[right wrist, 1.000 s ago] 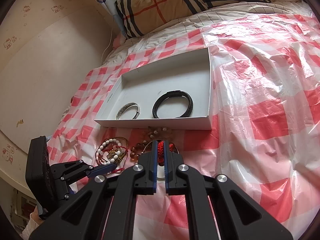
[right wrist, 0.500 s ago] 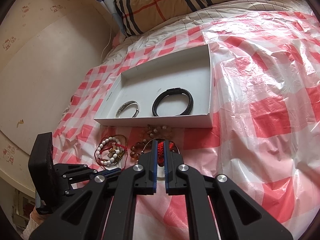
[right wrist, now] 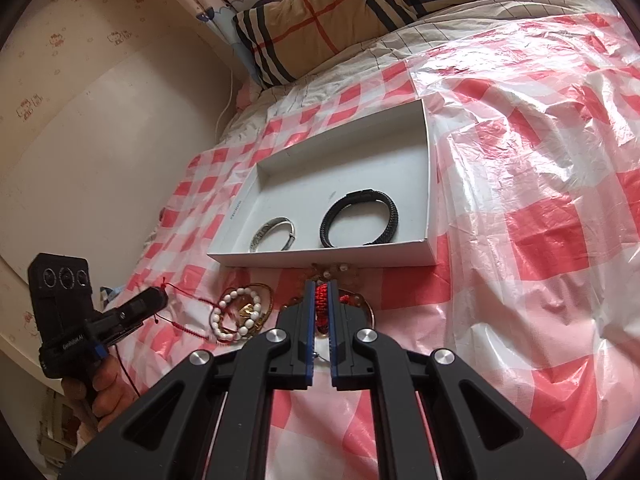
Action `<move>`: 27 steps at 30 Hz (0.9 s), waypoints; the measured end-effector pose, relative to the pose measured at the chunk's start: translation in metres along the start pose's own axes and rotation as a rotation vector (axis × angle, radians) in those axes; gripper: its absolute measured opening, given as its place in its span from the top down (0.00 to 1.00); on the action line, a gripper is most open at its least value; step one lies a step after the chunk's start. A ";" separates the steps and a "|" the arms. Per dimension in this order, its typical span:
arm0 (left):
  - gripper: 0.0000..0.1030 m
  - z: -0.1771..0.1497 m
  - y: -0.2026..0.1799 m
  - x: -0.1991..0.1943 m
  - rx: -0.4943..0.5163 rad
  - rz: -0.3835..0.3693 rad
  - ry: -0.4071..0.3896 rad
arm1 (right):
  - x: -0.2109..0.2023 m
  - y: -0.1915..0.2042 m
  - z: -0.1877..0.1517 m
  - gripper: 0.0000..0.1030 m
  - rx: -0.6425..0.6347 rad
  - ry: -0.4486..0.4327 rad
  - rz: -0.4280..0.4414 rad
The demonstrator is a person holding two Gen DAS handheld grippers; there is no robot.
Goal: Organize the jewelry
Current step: 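Lift the red string bracelet with the left tool while the right tool lifts the red-bead bracelet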
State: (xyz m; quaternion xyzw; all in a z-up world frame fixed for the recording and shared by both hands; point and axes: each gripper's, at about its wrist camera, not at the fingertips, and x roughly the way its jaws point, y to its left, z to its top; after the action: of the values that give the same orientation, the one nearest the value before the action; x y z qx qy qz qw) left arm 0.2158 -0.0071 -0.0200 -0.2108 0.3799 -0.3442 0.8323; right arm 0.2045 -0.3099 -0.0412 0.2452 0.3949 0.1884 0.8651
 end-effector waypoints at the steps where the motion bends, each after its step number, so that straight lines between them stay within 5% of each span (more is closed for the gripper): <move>1: 0.98 0.002 0.002 -0.004 -0.017 -0.030 -0.018 | -0.002 0.000 0.000 0.94 0.007 -0.008 0.021; 12: 0.98 0.002 -0.002 -0.004 0.002 -0.016 -0.011 | -0.010 0.007 0.004 0.94 -0.007 -0.046 0.068; 20: 0.98 -0.003 -0.025 0.012 0.147 0.224 -0.019 | -0.011 0.015 0.005 0.94 -0.053 -0.061 0.067; 27: 0.98 -0.010 -0.044 0.022 0.258 0.338 -0.028 | -0.011 0.026 0.004 0.94 -0.098 -0.070 0.075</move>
State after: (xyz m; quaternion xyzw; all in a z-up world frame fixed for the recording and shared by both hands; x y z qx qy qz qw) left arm 0.2001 -0.0532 -0.0101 -0.0404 0.3511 -0.2428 0.9034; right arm 0.1972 -0.2959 -0.0177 0.2239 0.3451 0.2312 0.8817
